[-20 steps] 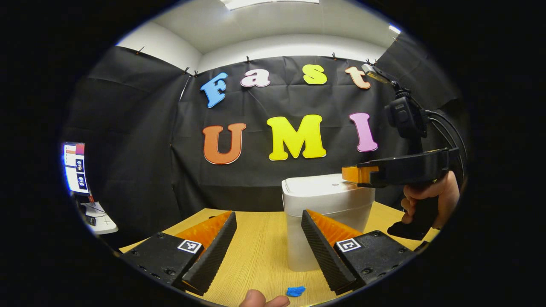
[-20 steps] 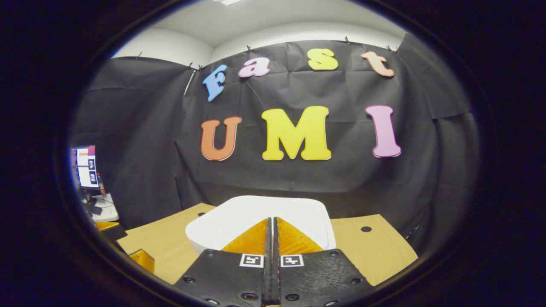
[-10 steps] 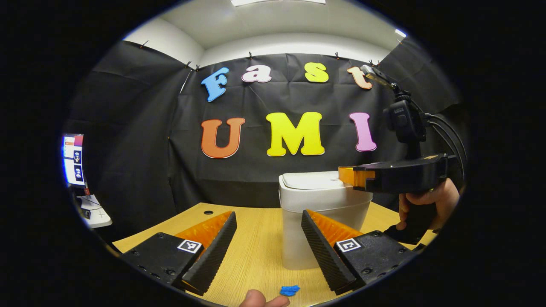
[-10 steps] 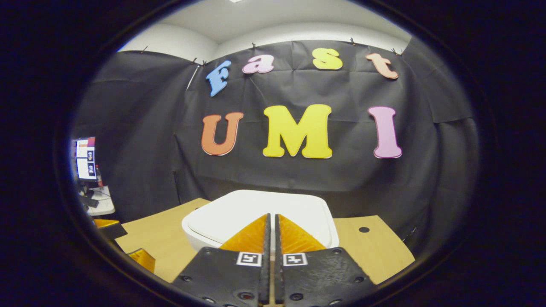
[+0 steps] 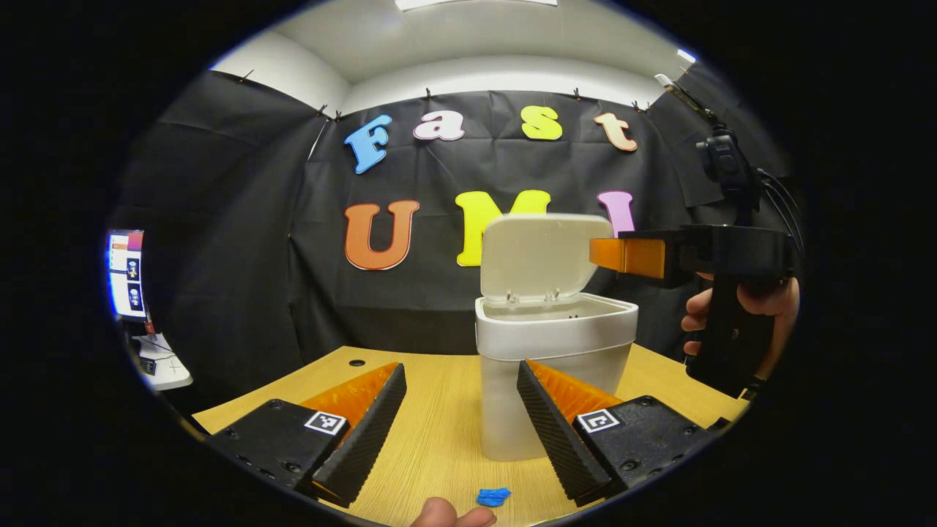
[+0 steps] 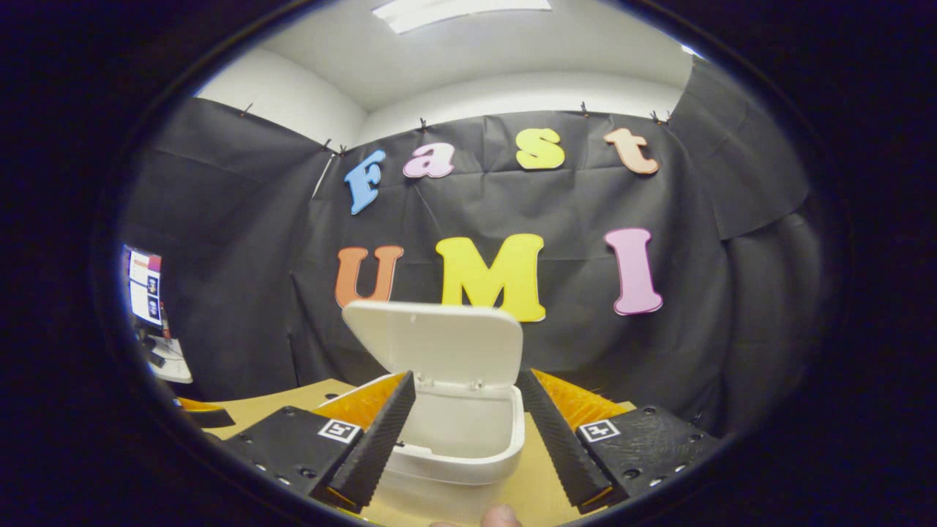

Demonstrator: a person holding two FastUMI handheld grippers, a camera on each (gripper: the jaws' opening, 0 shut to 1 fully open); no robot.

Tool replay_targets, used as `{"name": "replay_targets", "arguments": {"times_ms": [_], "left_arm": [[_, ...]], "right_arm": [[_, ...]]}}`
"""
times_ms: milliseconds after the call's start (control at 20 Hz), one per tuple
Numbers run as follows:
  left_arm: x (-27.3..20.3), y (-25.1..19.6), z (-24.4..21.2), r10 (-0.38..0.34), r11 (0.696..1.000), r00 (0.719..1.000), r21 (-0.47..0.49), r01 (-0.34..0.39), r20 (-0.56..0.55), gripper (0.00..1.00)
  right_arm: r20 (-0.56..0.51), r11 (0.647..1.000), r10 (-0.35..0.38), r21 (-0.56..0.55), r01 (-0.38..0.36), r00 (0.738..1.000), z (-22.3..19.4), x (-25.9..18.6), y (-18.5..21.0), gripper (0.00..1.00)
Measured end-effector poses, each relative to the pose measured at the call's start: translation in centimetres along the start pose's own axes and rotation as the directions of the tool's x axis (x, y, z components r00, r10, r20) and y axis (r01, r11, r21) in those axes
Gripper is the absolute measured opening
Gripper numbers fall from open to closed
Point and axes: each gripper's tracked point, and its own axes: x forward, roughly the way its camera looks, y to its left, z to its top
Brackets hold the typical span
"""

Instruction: Press the lid of the desktop garbage bin to open it, pick up the crumpled paper on the desktop and throw it into the bin, then pick up the pop can on the desktop and drop it into the bin, and finally close the garbage bin lid.

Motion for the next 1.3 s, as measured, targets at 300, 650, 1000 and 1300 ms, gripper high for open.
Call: {"name": "replay_targets", "arguments": {"times_ms": [300,650,1000,1300], "left_arm": [[-0.1,-0.7,-3.5,-0.020,1.000,0.997,-0.009,0.019,-0.070,0.98],[-0.5,-2.5,-8.1,-0.060,0.998,0.985,-0.023,0.057,-0.164,0.98],[-2.4,-4.2,-16.3,-0.088,0.996,0.936,-0.036,0.080,-0.341,0.99],[-3.4,-4.5,-20.8,-0.096,0.995,0.898,-0.047,0.083,-0.430,0.99]], "right_arm": [[-0.011,1.000,-0.004,0.006,0.005,1.000,-1.5,-3.4,-2.0,0.93],[0.015,1.000,-0.011,-0.026,0.011,1.000,-3.2,-8.1,-3.6,0.93],[-0.030,0.998,-0.040,-0.053,0.038,0.999,-8.0,-11.1,-5.4,0.94],[-0.083,0.995,-0.080,-0.071,0.075,0.993,-11.8,-12.1,-7.1,0.95]]}}
